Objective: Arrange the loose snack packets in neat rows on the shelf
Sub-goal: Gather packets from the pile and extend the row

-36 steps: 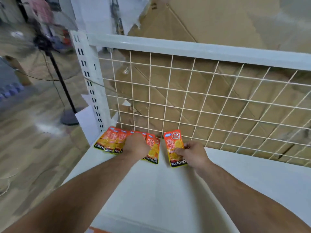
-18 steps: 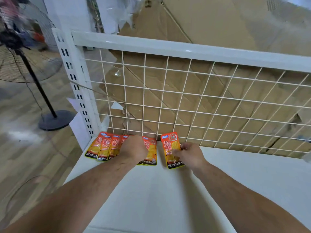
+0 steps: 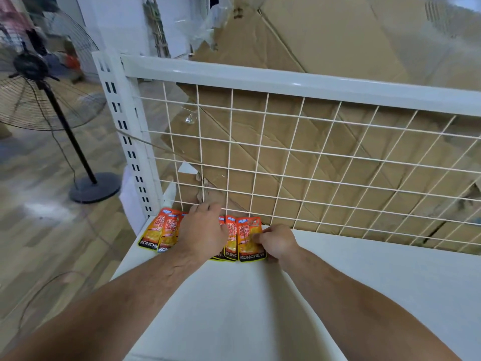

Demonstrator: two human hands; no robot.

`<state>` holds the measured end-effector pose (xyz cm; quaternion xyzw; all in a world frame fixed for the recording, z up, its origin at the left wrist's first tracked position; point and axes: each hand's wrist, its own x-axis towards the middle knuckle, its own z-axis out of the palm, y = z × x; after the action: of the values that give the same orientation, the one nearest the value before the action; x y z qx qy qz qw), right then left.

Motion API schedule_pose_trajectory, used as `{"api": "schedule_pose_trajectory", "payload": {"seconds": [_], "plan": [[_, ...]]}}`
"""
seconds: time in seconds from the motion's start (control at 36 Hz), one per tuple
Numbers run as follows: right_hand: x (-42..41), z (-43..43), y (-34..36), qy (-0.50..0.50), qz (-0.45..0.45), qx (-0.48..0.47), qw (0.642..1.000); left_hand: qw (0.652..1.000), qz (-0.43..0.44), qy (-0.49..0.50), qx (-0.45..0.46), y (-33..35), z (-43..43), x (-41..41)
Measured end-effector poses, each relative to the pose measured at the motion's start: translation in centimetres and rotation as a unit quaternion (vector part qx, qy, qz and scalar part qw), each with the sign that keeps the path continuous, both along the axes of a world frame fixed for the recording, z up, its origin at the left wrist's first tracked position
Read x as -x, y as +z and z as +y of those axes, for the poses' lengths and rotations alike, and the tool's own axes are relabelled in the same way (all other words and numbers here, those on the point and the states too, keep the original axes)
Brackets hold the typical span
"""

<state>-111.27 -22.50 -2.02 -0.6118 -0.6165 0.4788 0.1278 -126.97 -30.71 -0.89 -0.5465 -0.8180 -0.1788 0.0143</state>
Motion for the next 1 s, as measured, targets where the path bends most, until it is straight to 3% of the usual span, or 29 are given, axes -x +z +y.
{"api": "schedule_pose_trajectory", "payload": {"seconds": [0.11, 0.28, 0.58, 0.78, 0.83, 0.94, 1.0], "plan": [[0.6, 0.2, 0.0, 0.030, -0.112, -0.065, 0.991, 1.000, 0.008, 0.007, 0.016, 0.0, -0.4, 0.3], [0.9, 0.0, 0.4, 0.071, -0.202, -0.106, 0.971, 1.000, -0.001, 0.005, 0.022, -0.1, -0.8, 0.5], [0.6, 0.1, 0.5, 0.090, -0.246, -0.133, 0.956, 0.999, 0.037, -0.032, 0.021, 0.0, -0.9, -0.4], [-1.3, -0.5, -0.2, 0.092, -0.206, -0.190, 0.956, 0.993, 0.040, -0.106, 0.021, 0.2, -0.3, -2.7], [-2.7, -0.9, -0.3, 0.112, -0.209, -0.229, 0.944, 0.990, 0.037, -0.131, 0.025, -0.1, 0.1, -3.5], [-6.7, -1.5, -0.2, 0.199, -0.309, -0.291, 0.884, 0.981, 0.024, -0.183, 0.060, -1.2, 1.2, -5.9], [-9.0, -1.8, -0.1, 0.197, -0.327, -0.277, 0.882, 0.974, 0.030, -0.209, 0.078, -1.7, 1.9, -7.5]]}}
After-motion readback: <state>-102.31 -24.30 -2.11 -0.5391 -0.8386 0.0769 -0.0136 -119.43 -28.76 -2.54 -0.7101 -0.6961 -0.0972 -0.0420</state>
